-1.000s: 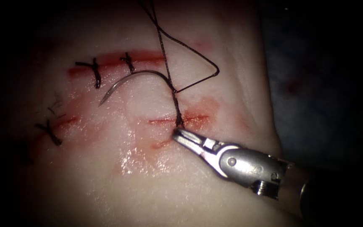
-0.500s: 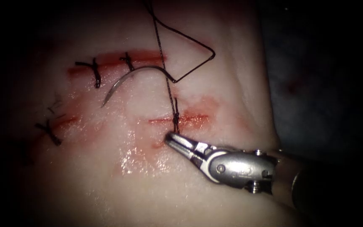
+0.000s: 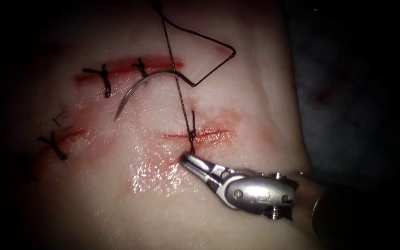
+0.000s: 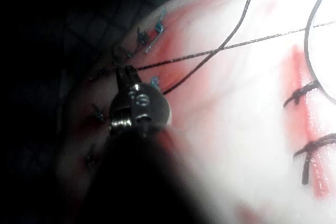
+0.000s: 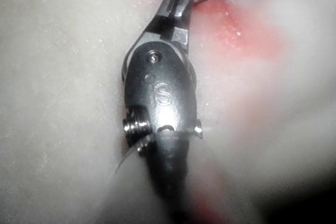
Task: Wound Closure
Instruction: Pull tail through loop and tighten
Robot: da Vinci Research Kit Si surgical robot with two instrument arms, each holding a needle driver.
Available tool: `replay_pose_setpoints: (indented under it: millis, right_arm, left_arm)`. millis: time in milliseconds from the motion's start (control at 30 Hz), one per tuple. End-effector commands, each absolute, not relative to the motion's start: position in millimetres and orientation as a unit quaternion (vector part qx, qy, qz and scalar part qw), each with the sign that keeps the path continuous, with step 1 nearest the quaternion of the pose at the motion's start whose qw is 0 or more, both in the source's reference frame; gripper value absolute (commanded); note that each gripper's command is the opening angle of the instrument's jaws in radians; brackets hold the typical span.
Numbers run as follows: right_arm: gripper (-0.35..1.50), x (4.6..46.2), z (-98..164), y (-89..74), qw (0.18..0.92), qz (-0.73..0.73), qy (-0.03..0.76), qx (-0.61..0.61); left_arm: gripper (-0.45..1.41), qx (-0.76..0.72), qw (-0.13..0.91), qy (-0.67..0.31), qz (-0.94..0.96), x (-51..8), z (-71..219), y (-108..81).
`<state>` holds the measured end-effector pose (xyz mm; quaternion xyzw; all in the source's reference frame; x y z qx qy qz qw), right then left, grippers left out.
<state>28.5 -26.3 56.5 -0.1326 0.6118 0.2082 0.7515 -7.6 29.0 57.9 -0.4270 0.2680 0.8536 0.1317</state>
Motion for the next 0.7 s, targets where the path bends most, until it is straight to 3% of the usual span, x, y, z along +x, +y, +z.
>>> replay_pose_setpoints:
  millis: [33,67,100,167,300,567,700]
  right_arm:
    - [-0.23,29.3,56,-26.1,0.745,0.224,0.616,-0.125]
    - [0.46,29.4,56,-25.7,0.741,0.238,0.617,-0.119]
    - [0.86,29.5,55,-25.4,0.739,0.255,0.613,-0.115]
    - [1.13,29.6,54,-24.8,0.737,0.276,0.608,-0.106]
    - [1.24,29.4,52,-24.1,0.739,0.284,0.604,-0.087]
    - [1.26,27.0,49,-23.6,0.737,0.280,0.612,-0.068]
    - [1.11,25.3,50,-23.6,0.738,0.275,0.614,-0.063]
  left_arm:
    - [-0.45,-0.435,0.136,0.267,0.849,-8.0,58,29.4]
    - [-0.45,-0.442,0.138,0.265,0.846,-8.1,57,28.9]
    - [-0.45,-0.444,0.139,0.264,0.845,-8.2,57,28.5]
    - [-0.45,-0.455,0.140,0.252,0.843,-8.4,56,27.3]
    - [-0.45,-0.488,0.140,0.224,0.832,-8.6,53,24.7]
    - [-0.45,-0.557,0.116,0.167,0.805,-7.4,47,19.6]
    - [-0.45,-0.585,0.099,0.139,0.793,-6.5,44,17.2]
